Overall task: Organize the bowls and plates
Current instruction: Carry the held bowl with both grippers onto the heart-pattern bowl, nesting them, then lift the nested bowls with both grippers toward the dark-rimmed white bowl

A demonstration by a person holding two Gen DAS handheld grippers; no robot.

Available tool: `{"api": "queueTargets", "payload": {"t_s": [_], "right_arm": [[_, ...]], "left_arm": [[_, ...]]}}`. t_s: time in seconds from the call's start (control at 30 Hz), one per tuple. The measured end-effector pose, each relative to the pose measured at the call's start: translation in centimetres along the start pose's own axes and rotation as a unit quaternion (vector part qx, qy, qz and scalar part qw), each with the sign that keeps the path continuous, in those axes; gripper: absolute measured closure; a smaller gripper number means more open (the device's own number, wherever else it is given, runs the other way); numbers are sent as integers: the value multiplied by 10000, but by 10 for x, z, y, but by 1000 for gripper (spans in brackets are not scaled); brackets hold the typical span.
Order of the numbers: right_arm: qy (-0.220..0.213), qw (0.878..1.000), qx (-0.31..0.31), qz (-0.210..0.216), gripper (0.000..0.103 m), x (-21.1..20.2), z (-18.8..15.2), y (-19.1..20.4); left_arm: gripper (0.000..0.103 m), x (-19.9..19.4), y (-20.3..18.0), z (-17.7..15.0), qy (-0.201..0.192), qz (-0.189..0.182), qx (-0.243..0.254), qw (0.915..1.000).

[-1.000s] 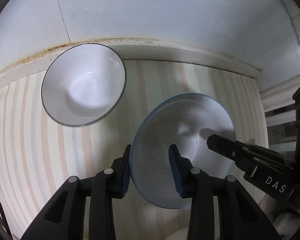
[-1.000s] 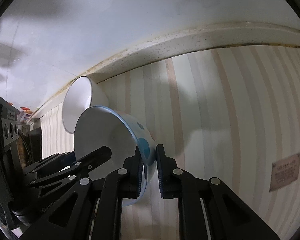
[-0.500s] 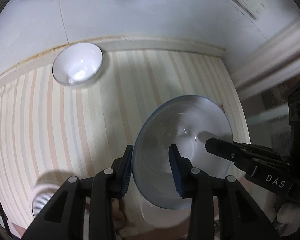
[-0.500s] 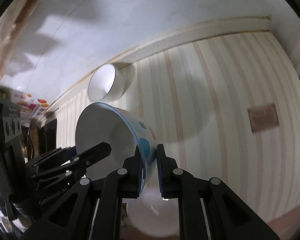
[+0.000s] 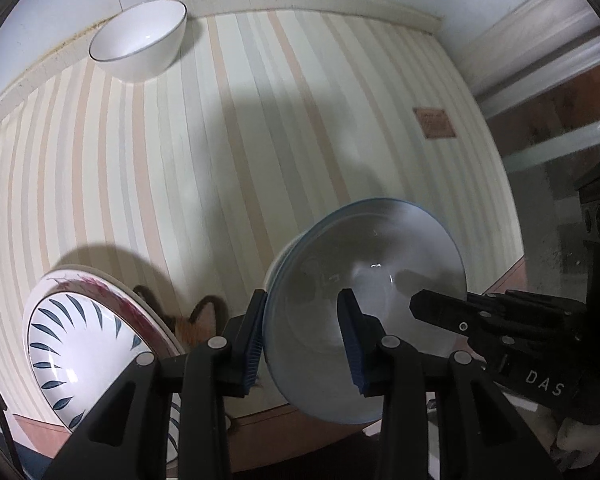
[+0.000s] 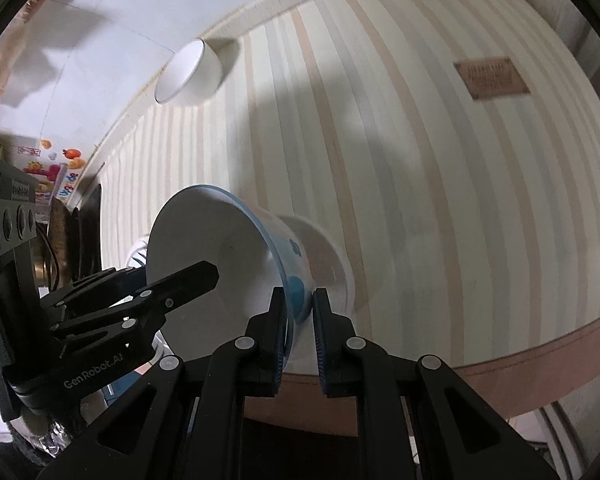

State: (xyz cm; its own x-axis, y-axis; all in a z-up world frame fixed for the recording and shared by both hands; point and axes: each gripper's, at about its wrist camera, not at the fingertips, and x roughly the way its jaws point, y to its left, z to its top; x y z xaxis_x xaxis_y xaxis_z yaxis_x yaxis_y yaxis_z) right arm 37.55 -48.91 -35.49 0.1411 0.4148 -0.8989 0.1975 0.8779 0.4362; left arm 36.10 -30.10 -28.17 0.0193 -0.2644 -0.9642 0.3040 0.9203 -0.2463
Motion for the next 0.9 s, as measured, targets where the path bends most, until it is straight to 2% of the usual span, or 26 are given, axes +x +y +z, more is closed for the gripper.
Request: {"api": "queueTargets", "payload": {"t_s": [0.27,0.67,0.9], "right_arm": [[225,9997,102,-86,89,17,-9,-12],[347,9990,-27,-298,88,23,0,-11],[386,9985,-58,-371,86,23,4,-10]], "left_arm": [[70,15,-6,-1,134,192,140,9996],[70,17,-2,-1,118,271,135,9995],[70,8,3,-1,18,88,-23,10000]]}}
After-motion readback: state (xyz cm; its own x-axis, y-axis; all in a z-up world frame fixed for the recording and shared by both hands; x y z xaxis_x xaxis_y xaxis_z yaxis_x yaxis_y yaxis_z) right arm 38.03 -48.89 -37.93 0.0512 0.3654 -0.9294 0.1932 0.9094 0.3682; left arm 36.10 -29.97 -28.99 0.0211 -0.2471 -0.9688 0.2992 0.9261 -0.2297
